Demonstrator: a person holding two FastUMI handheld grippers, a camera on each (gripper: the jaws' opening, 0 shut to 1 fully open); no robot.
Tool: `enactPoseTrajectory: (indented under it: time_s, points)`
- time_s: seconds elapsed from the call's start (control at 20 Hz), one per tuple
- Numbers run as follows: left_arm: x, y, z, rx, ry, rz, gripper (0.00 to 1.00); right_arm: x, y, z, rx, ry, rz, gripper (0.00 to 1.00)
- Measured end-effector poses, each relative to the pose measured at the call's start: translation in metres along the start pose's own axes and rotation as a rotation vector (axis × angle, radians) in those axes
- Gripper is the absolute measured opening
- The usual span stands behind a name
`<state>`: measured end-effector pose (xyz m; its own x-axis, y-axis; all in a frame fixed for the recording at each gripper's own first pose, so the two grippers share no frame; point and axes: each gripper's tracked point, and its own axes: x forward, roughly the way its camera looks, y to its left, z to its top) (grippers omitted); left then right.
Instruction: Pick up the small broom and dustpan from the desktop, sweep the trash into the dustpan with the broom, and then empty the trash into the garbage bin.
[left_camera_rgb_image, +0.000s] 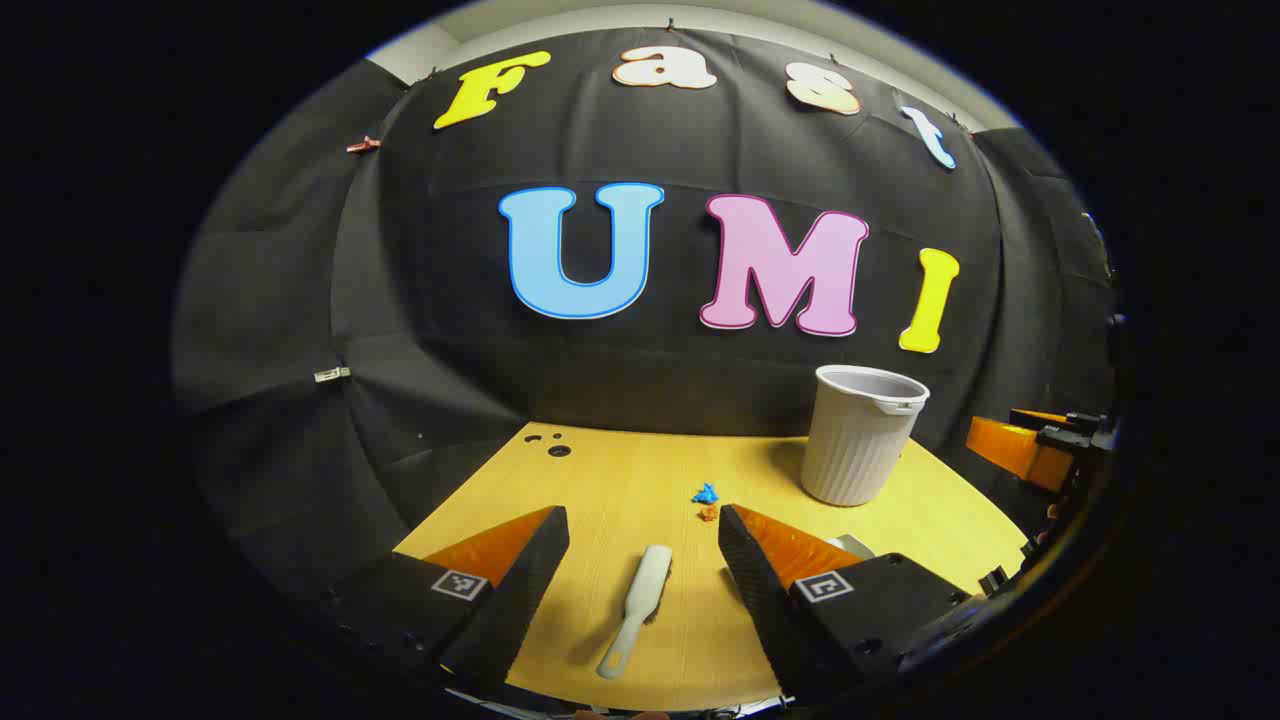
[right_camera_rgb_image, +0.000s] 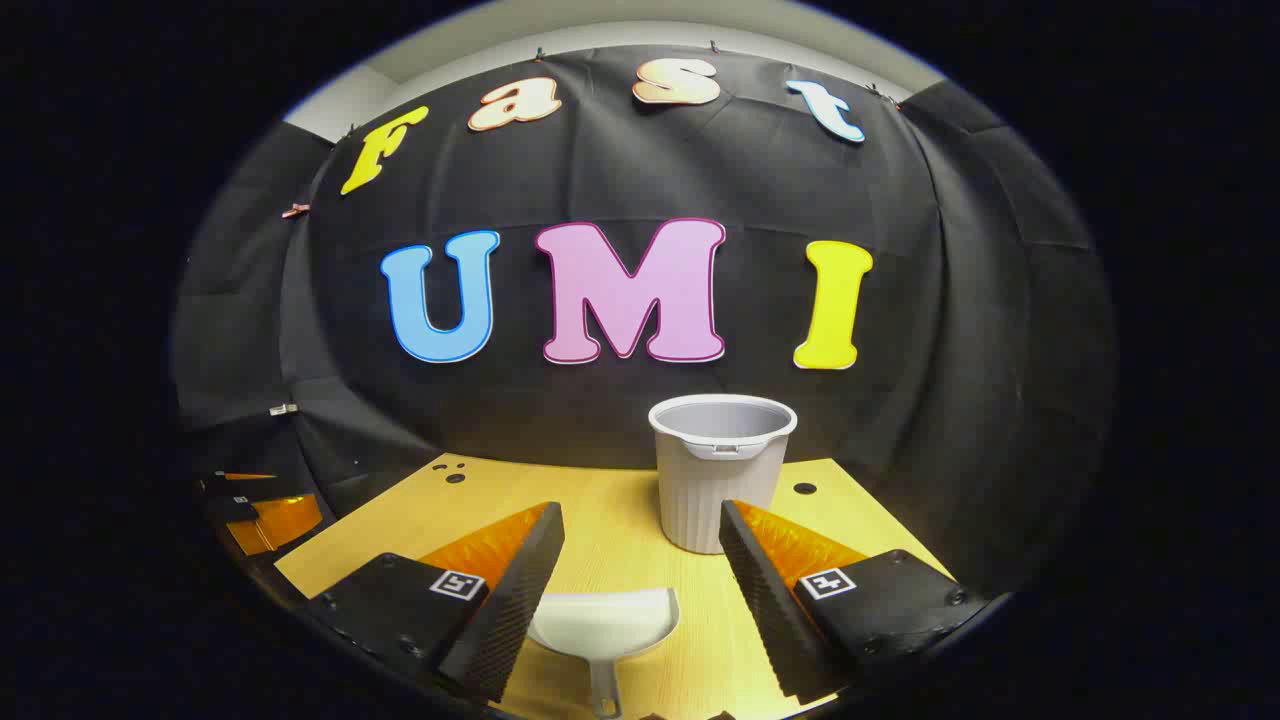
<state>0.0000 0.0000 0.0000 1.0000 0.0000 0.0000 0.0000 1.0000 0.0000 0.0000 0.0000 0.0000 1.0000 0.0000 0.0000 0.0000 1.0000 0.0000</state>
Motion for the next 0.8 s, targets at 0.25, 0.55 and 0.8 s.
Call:
enactPoseTrajectory:
  time_s: [0.25,0.55,0.8]
  points:
    - [0.015,0.01,-0.007,0.001,0.032,-0.036,0.96,0.008,0.008,-0.019,0.025,0.077,-0.036,0.97]
    - [0.028,0.016,-0.026,-0.03,0.108,-0.081,0.96,0.01,0.017,-0.033,-0.01,0.12,-0.039,0.98]
    - [0.04,0.014,-0.042,-0.015,0.163,-0.106,0.96,0.008,0.026,-0.046,-0.004,0.161,-0.021,0.98]
